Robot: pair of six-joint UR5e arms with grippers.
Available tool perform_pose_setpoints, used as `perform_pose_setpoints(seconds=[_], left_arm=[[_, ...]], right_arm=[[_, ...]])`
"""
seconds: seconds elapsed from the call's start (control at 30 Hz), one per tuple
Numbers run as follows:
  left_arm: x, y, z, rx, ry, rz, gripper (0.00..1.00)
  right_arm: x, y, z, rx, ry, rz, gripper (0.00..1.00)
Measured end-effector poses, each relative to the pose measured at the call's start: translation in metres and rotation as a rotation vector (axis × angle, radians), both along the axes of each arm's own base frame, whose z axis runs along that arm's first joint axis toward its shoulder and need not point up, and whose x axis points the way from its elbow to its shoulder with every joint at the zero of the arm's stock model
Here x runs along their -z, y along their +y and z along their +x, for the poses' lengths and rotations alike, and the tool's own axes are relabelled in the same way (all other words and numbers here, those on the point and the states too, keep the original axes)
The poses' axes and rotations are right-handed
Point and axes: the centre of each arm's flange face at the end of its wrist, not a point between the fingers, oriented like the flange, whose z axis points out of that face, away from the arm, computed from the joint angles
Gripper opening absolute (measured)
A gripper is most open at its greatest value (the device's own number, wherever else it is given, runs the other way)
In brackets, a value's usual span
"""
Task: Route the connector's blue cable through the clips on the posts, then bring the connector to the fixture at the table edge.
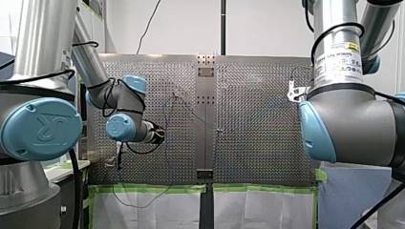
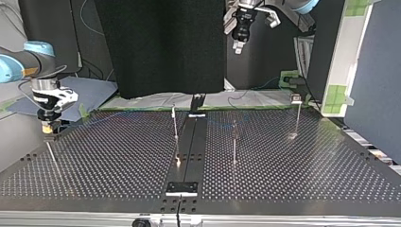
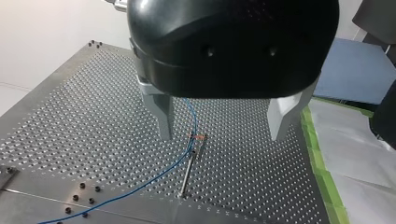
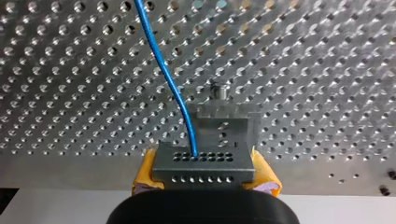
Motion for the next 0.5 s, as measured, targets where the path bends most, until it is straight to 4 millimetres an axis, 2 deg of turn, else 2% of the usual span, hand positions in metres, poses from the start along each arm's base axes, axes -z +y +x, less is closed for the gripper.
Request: perform_pose_setpoints(seconds=[0.5], left_arm=[[0.000,0.000,0.000,0.000,0.001,0.001,1.00]], right_arm=[[-0.002,-0.011,-0.012,-0.041,-0.008,0.000,0.00]])
